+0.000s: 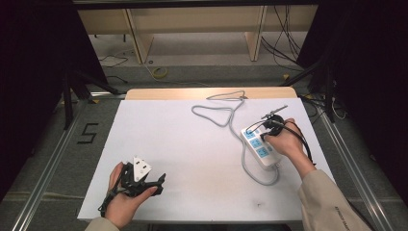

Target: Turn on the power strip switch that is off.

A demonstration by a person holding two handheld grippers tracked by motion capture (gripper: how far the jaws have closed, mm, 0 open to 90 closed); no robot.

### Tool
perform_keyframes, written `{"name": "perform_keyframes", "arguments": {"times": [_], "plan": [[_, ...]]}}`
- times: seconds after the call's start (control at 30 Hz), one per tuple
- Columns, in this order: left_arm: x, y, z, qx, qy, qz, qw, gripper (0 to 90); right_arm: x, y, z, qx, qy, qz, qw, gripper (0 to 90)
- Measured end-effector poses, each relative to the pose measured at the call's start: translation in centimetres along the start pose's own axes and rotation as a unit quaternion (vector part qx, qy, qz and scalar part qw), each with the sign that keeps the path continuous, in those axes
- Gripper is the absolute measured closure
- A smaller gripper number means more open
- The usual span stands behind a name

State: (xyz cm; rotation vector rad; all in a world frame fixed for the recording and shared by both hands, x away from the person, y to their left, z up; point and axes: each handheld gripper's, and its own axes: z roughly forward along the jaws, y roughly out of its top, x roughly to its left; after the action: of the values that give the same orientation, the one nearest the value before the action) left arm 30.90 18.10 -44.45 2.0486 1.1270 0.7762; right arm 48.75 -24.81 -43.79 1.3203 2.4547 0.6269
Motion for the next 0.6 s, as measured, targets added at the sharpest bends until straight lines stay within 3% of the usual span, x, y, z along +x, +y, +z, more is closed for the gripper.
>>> {"name": "perform_keyframes", "arguments": {"times": [0.6], "plan": [[-0.06, 0.02, -0.01, -0.001, 0.000, -0.001, 1.0000, 14.8, 0.10, 0.40, 0.04, 0.015, -0.003, 0.000, 0.9999, 90.0]]}}
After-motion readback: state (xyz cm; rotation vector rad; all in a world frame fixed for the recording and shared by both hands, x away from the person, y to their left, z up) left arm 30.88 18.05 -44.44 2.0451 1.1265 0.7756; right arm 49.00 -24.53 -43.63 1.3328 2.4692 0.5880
